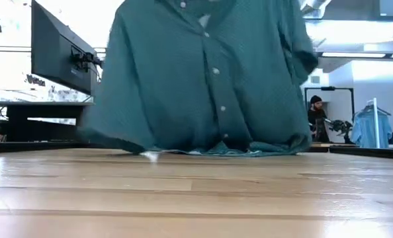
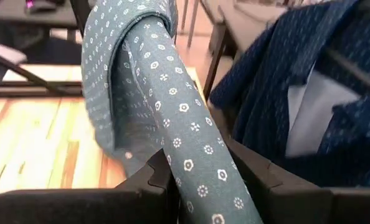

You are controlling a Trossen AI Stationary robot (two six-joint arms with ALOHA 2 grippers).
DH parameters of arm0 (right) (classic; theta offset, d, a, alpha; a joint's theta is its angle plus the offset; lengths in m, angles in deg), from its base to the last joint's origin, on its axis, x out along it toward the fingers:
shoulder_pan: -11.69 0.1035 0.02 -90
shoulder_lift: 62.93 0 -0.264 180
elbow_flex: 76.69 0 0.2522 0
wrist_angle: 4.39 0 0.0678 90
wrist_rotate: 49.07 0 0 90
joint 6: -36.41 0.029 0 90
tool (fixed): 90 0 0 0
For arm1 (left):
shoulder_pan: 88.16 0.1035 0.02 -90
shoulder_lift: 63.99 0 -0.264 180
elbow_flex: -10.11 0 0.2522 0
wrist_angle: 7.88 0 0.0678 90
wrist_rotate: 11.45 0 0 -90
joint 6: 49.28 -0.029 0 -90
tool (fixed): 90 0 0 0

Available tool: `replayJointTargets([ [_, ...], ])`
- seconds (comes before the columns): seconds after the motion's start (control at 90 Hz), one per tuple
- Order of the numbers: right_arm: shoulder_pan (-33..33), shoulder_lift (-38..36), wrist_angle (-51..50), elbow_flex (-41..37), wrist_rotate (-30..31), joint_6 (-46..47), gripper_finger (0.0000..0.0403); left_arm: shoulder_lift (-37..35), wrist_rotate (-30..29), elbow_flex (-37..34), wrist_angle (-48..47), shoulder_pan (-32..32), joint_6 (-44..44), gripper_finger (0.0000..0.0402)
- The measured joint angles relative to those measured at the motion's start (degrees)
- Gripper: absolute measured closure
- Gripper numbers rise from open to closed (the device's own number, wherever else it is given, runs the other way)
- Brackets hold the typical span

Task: Hang clothes
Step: Unhang the green polo shirt from the rack

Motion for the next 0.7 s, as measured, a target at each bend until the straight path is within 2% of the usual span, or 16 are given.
replayJointTargets([
  [0.267,-1.13,0.09,-1.16,-0.01,0.28,-1.76,0.0311,0.79,-0.01,-0.02,3.36,-6.04,-0.74,0.0256],
  [0.433,-0.98,0.08,-0.95,0.00,0.03,-3.05,0.0311,1.32,-0.46,0.04,7.68,-7.29,0.10,0.0256],
  [0.533,-0.38,0.08,-0.60,0.00,0.14,-3.24,0.0311,2.74,-2.56,0.02,7.84,-7.62,1.20,0.0256],
  [0.7,-0.37,0.10,-0.97,-0.02,0.49,-3.13,0.0311,4.75,-2.71,0.02,7.93,-7.99,2.36,0.0256],
])
